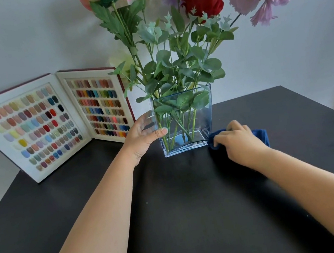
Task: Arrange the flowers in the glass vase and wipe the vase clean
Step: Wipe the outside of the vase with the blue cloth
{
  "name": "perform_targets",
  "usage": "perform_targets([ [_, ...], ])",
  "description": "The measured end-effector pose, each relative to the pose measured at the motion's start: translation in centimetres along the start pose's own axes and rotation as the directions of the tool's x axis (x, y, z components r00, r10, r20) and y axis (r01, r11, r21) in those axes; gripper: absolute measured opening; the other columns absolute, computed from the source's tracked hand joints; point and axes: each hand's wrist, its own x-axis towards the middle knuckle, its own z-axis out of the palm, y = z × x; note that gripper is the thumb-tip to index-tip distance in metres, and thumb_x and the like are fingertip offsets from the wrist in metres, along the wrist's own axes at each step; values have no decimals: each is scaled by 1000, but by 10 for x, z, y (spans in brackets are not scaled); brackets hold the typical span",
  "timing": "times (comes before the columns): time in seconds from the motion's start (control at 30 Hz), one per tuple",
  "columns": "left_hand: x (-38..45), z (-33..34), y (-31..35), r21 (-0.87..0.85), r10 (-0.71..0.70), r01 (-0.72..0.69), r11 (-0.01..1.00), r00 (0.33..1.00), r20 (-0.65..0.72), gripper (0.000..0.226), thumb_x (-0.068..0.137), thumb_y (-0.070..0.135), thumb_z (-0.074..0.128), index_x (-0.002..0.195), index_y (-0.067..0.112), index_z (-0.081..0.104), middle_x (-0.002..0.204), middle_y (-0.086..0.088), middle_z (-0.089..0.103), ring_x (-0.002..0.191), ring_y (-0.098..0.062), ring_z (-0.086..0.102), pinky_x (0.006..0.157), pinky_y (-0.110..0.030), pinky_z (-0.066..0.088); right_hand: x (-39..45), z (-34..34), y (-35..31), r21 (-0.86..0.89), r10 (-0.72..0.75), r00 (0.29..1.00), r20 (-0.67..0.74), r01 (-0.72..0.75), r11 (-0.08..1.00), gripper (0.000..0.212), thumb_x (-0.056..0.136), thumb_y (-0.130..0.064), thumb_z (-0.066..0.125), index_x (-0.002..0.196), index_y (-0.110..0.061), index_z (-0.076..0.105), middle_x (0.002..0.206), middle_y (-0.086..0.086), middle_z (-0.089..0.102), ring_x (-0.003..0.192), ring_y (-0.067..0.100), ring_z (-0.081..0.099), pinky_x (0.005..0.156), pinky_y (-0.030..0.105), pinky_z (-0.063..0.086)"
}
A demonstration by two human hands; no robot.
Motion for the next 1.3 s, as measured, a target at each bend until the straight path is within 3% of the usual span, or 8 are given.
perform_targets([
  [0.13, -1, 1, -1, -1, 4, -4, 1000, 1000, -9, 98, 44, 55, 90, 132, 32, 53, 136, 6, 56, 122, -13, 55, 93, -26, 43, -3, -23, 8, 158, -40, 833, -552, 151, 976, 38, 70, 18, 55, 89, -9, 73, 101, -1, 73, 89, 35, 47, 80, 36, 45],
  [0.23, -3, 2, 0, -9, 2, -2, 1000, 1000, 1, 97, 43, 54, 91, 131, 34, 54, 134, 9, 56, 122, -11, 55, 91, -24, 44, 15, -36, 1, 107, -93, 701, -707, 235, 966, 36, 72, 15, 51, 91, -6, 74, 108, 7, 71, 91, 37, 48, 85, 31, 41],
  [0.4, -3, 1, 1, -15, -8, 8, 1000, 1000, 7, 94, 47, 49, 91, 132, 32, 53, 135, 1, 56, 122, -18, 55, 99, -32, 42, 22, -7, -5, -7, -200, 777, -597, 245, 970, 36, 69, 16, 56, 91, -5, 75, 102, 17, 69, 82, 44, 55, 73, 46, 51],
  [0.6, -3, 0, -1, -24, 7, -7, 1000, 1000, 18, 87, 56, 37, 90, 133, 25, 52, 136, -5, 56, 122, -19, 56, 101, -33, 42, 1, 20, 2, -157, -385, 901, -199, 358, 920, 39, 53, 5, 82, 85, -17, 76, 100, 4, 71, 85, 36, 63, 61, 44, 52],
  [0.9, -3, 2, -1, -39, 1, -1, 999, 1000, -3, 88, 50, 43, 89, 130, 31, 54, 135, -1, 56, 120, -18, 56, 98, -31, 44, 27, -24, 6, 100, -112, 729, -675, 241, 965, 37, 72, 12, 48, 87, -6, 76, 102, 15, 69, 85, 42, 55, 81, 33, 43],
  [1.03, -3, 2, -1, -44, 8, -8, 999, 1000, 7, 87, 56, 37, 90, 133, 29, 51, 137, -1, 54, 122, -19, 54, 100, -33, 42, 18, 0, 4, 26, -193, 782, -593, 259, 966, 39, 63, 22, 62, 87, -5, 76, 101, 17, 69, 81, 44, 56, 75, 42, 51],
  [1.2, -6, 4, 1, -48, 14, -13, 999, 1000, 14, 82, 63, 27, 81, 138, 23, 47, 139, -5, 52, 124, -21, 53, 99, -32, 43, 9, 12, 0, -197, -351, 912, -211, 312, 929, 34, 64, 7, 74, 91, -14, 76, 106, 8, 68, 88, 39, 58, 71, 45, 51],
  [1.3, -6, 4, 1, -42, 5, -4, 999, 1000, 16, 84, 63, 29, 81, 139, 24, 46, 140, -4, 51, 124, -21, 53, 103, -36, 42, 9, 1, 3, 59, -234, 920, -314, 265, 962, 33, 71, 10, 64, 88, -15, 77, 103, 6, 68, 90, 34, 56, 79, 37, 49],
])
